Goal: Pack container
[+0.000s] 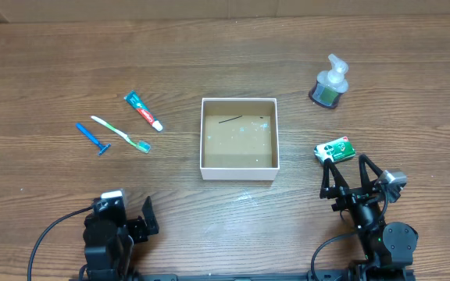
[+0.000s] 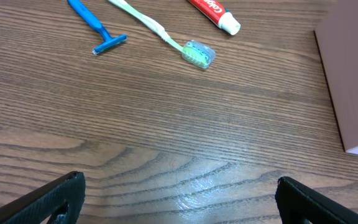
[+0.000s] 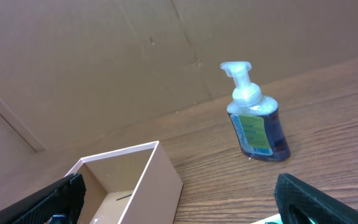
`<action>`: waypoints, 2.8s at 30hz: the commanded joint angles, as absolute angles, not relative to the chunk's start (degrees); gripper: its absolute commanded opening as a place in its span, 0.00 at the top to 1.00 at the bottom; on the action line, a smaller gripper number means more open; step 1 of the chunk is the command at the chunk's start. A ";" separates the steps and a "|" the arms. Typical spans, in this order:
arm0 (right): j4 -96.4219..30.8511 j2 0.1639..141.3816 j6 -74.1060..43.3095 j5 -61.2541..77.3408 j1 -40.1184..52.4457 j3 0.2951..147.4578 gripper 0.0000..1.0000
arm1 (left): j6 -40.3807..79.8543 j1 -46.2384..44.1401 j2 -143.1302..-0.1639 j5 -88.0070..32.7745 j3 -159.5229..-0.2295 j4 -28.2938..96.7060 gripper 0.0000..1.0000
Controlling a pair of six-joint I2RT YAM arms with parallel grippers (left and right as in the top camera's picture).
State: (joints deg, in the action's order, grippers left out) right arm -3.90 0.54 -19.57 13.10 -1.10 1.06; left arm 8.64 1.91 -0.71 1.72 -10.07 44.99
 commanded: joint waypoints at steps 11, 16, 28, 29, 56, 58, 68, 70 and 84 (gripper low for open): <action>-3.57 0.23 -20.14 13.39 -1.04 0.47 0.00 | 9.19 2.22 -0.40 1.02 -10.02 45.04 0.00; -3.55 0.23 -20.14 13.39 -1.04 0.47 0.00 | 9.19 2.24 -0.40 1.02 -10.02 45.04 0.00; -3.57 0.23 -20.14 13.39 -1.04 0.47 0.00 | 9.19 2.22 -0.40 1.02 -10.02 45.04 0.00; -3.57 0.23 -20.14 13.39 -1.04 0.47 0.00 | 9.19 2.24 -0.40 1.02 -10.02 45.04 0.00; -3.36 0.23 -20.14 12.29 -1.04 0.47 0.00 | 9.17 2.22 -0.40 1.02 -10.02 45.04 0.00; -3.60 0.23 -20.14 12.38 -1.04 0.47 0.00 | 9.19 2.24 -0.40 1.02 -10.02 45.04 0.00; -3.57 5.96 -20.14 16.47 -1.04 2.28 0.00 | 9.17 2.24 -0.40 1.02 -10.02 45.04 0.00; -3.55 9.08 -20.14 16.67 -1.04 3.73 0.00 | 9.19 2.22 -0.40 1.02 -10.02 45.04 0.00; -29.93 51.81 -16.23 17.96 -1.04 44.53 0.00 | 9.19 2.24 -0.40 1.02 -10.02 45.04 0.00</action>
